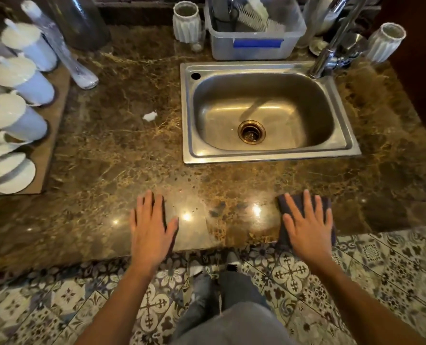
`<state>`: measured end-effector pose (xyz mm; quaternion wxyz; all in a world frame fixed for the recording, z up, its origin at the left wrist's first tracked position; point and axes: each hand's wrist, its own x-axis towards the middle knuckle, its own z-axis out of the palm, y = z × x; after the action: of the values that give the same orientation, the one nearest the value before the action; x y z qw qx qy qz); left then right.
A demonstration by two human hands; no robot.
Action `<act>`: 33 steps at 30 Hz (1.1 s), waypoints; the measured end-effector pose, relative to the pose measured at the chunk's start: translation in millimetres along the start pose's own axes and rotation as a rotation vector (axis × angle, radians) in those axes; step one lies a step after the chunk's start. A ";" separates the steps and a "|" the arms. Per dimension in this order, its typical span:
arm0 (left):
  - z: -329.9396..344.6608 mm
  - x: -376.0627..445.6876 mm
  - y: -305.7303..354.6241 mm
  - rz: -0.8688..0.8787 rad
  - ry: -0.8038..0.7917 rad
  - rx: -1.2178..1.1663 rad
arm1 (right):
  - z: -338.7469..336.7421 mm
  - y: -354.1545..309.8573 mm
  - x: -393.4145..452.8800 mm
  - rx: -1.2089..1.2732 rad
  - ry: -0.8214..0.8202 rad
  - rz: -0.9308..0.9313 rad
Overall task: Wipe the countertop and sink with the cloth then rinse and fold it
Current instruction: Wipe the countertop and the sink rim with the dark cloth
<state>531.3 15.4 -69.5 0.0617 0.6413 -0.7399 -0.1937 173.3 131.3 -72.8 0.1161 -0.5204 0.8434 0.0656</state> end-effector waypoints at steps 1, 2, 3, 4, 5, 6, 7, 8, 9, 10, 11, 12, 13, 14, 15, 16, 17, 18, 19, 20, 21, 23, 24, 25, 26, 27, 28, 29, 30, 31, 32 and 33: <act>-5.3 -2.2 -14.9 -0.057 -0.005 0.052 | -2.4 4.3 5.5 0.016 -0.004 0.072; -8.9 -4.5 -26.6 -0.117 -0.024 0.077 | -4.7 -0.6 12.6 0.034 0.001 0.133; -10.2 -6.4 -34.7 -0.158 -0.049 0.088 | -5.6 -11.3 20.4 0.049 0.014 0.183; -8.3 -7.8 -40.2 -0.171 -0.065 0.095 | -6.1 -25.5 28.1 0.059 0.024 0.214; -5.8 -8.3 -43.2 -0.168 -0.069 0.101 | -6.5 -41.7 36.3 0.067 0.033 0.214; -4.2 -7.7 -44.6 -0.163 -0.073 0.104 | -6.7 -58.9 44.8 0.071 0.041 0.191; -3.5 -7.4 -44.9 -0.161 -0.086 0.101 | -7.6 -76.8 52.6 0.070 0.047 0.155; -3.5 -7.5 -44.9 -0.163 -0.100 0.092 | -8.5 -96.5 59.6 0.067 0.054 0.108; -4.4 -7.2 -45.0 -0.164 -0.103 0.082 | -8.4 -118.3 65.6 0.058 0.063 0.048; -4.9 -6.9 -45.3 -0.164 -0.099 0.075 | -8.4 -141.1 69.9 0.046 0.069 -0.015; -5.2 -6.3 -45.0 -0.165 -0.096 0.074 | -7.4 -164.0 71.5 0.040 0.076 -0.079; -4.9 -6.1 -44.9 -0.167 -0.092 0.079 | -4.7 -185.7 70.5 0.040 0.079 -0.152; -4.6 -6.2 -45.0 -0.168 -0.087 0.085 | -2.6 -205.1 65.6 0.038 0.076 -0.238; -4.0 -6.3 -45.3 -0.167 -0.082 0.090 | 0.3 -220.5 57.4 0.029 0.061 -0.337; -3.0 -6.6 -45.7 -0.167 -0.078 0.094 | 3.8 -230.7 48.1 0.008 0.040 -0.452; -1.7 -6.5 -46.6 -0.165 -0.073 0.095 | 8.0 -235.1 39.1 -0.017 0.017 -0.572; -0.4 -6.8 -47.4 -0.163 -0.068 0.096 | 10.9 -232.9 31.7 -0.031 -0.003 -0.684; -0.2 -7.0 -47.7 -0.161 -0.064 0.097 | 12.3 -224.6 26.2 -0.034 -0.017 -0.774; -0.7 -7.3 -48.1 -0.163 -0.063 0.097 | 12.7 -211.8 21.2 -0.038 -0.023 -0.836; -1.3 -8.1 -48.3 -0.165 -0.071 0.097 | 14.3 -193.6 16.1 -0.053 -0.025 -0.857; -1.9 -8.3 -47.8 -0.161 -0.080 0.099 | 15.3 -171.5 11.2 -0.070 -0.015 -0.822; -3.1 -9.1 -46.7 -0.157 -0.075 0.102 | 11.3 -122.8 10.3 -0.064 0.030 -0.608; -3.0 -9.3 -47.3 -0.159 -0.076 0.095 | 6.4 -101.5 14.0 -0.055 0.034 -0.460; -2.7 -9.7 -47.9 -0.157 -0.082 0.093 | 1.3 -85.0 19.9 -0.048 0.025 -0.313; -3.0 -9.6 -49.2 -0.149 -0.088 0.098 | -2.6 -76.1 25.8 -0.034 0.021 -0.178; -4.6 -9.2 -50.5 -0.136 -0.087 0.099 | -5.1 -75.6 31.4 -0.021 0.030 -0.071; -8.3 -8.7 -53.3 -0.119 -0.090 0.090 | -5.9 -82.9 36.2 -0.012 0.043 0.011; -13.9 -7.0 -57.7 -0.096 -0.097 0.069 | -6.1 -96.5 40.2 -0.003 0.056 0.078; -20.0 -5.4 -63.3 -0.072 -0.115 0.039 | -4.6 -113.9 43.8 0.005 0.060 0.122; -25.9 -4.4 -71.1 -0.053 -0.139 0.016 | -2.9 -134.8 47.9 0.007 0.064 0.132; -31.8 -3.6 -81.9 -0.024 -0.146 0.011 | -1.1 -157.9 51.3 0.007 0.073 0.121; -37.7 -2.3 -93.1 0.012 -0.126 0.028 | -1.0 -181.7 53.9 0.009 0.087 0.099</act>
<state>630.7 0.3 -68.6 0.0072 0.6241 -0.7488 -0.2228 312.3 2.9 -84.2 0.0785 -0.4799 0.8727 0.0447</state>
